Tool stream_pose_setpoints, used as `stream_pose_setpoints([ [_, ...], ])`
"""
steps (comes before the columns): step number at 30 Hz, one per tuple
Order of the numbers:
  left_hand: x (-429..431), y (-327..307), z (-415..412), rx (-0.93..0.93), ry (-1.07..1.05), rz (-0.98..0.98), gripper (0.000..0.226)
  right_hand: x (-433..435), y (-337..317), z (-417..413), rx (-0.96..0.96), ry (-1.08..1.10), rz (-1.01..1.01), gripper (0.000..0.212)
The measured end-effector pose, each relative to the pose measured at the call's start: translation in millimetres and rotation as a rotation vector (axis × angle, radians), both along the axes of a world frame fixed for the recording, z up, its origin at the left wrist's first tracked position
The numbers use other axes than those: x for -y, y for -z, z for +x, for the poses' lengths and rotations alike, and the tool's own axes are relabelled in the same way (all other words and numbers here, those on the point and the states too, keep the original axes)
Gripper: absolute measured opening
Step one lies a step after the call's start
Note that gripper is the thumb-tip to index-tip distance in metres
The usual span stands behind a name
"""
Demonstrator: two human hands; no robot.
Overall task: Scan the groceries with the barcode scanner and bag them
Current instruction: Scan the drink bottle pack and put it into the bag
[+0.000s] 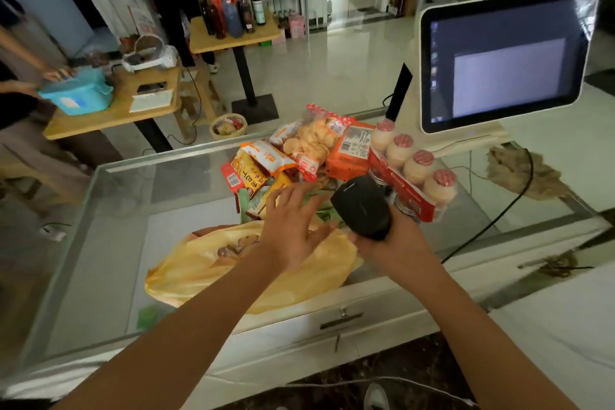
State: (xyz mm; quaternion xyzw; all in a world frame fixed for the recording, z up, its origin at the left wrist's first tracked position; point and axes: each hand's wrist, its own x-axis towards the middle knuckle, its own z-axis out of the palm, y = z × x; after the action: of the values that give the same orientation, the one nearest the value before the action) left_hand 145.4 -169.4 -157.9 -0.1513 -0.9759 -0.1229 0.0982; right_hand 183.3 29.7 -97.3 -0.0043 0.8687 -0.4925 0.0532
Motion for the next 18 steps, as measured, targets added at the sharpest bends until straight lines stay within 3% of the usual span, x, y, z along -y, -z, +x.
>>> stream_pose_setpoints([
  [2, -19.8, -33.5, -14.7, -0.016, -0.104, 0.232, 0.051, -9.1, -26.5, 0.3, -0.054, -0.01, -0.079, 0.032],
  [5, -61.1, -88.4, -27.0, 0.299, -0.232, 0.765, 0.039, -35.7, -71.1, 0.9, -0.07, 0.012, -0.201, 0.023],
  [7, -85.9, -109.4, -33.8, 0.54, -0.321, 0.981, 0.043, -59.5, -93.7, -2.7, -0.092, 0.063, -0.271, 0.021],
  [11, -123.0, -139.1, -33.8, 0.815, -0.386, 1.178, 0.046, -109.9, -97.2, -27.7, -0.116, 0.222, -0.367, 0.024],
  [14, -149.8, -141.3, -20.5, 0.875, -0.345, 1.205, 0.035, -129.9, -67.1, -44.5, 0.031, 0.218, -0.484, 0.032],
  [15, -159.2, -138.4, -14.7, 0.86, -0.337, 1.205, 0.043, -133.1, -55.8, -48.4, 0.08, 0.202, -0.53, 0.033],
  [18, -180.3, -112.1, -5.6, 0.664, -0.351, 1.071, 0.127, -135.2, -33.5, -53.0, 0.174, 0.175, -0.638, 0.029],
])
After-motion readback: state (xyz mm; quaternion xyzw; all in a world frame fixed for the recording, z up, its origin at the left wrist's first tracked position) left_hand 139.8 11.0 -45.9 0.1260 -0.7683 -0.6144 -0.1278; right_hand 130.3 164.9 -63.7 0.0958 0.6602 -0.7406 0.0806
